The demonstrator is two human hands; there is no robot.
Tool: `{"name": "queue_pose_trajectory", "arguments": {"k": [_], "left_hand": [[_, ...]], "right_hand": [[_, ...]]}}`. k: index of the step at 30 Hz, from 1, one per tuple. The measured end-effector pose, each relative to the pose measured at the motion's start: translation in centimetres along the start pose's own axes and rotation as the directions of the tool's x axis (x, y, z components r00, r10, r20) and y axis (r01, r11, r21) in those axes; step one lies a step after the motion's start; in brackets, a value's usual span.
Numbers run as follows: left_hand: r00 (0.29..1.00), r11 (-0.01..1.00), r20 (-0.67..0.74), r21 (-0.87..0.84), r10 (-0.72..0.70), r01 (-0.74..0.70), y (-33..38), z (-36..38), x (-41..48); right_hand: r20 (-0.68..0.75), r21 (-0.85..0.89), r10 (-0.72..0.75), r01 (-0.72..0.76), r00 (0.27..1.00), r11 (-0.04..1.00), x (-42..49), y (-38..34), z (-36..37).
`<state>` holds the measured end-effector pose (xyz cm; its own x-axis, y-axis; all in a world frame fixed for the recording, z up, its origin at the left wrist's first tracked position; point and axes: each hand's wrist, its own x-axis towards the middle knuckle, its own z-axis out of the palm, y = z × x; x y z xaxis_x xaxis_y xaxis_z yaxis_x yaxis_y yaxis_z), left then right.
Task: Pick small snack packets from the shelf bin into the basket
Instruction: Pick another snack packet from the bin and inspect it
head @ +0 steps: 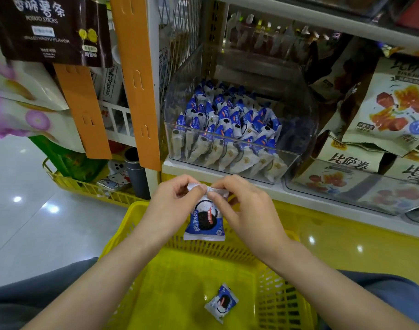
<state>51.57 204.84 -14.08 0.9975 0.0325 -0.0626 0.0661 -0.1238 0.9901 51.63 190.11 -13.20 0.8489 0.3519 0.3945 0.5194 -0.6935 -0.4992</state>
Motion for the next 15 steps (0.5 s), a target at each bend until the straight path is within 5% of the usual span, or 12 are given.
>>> {"name": "queue_pose_trajectory", "arguments": {"k": [8,12,15], "left_hand": [[0.992,0.980,-0.122,0.199,0.016,0.009,-0.4,-0.1,0.3],[0.964,0.951,0.029,-0.158,-0.263,0.265,0.5,-0.2,0.5],[0.953,0.898,0.130,-0.321,-0.272,0.300,0.7,-0.6,0.4]], "right_hand": [[-0.143,0.254,0.195,-0.155,0.970,0.955,0.6,0.7,-0.3],[-0.127,0.249,0.060,-0.027,0.990,0.968,0.4,0.6,-0.3],[-0.062,0.124,-0.072,0.079,0.996,0.989,0.1,0.5,0.0]]}}
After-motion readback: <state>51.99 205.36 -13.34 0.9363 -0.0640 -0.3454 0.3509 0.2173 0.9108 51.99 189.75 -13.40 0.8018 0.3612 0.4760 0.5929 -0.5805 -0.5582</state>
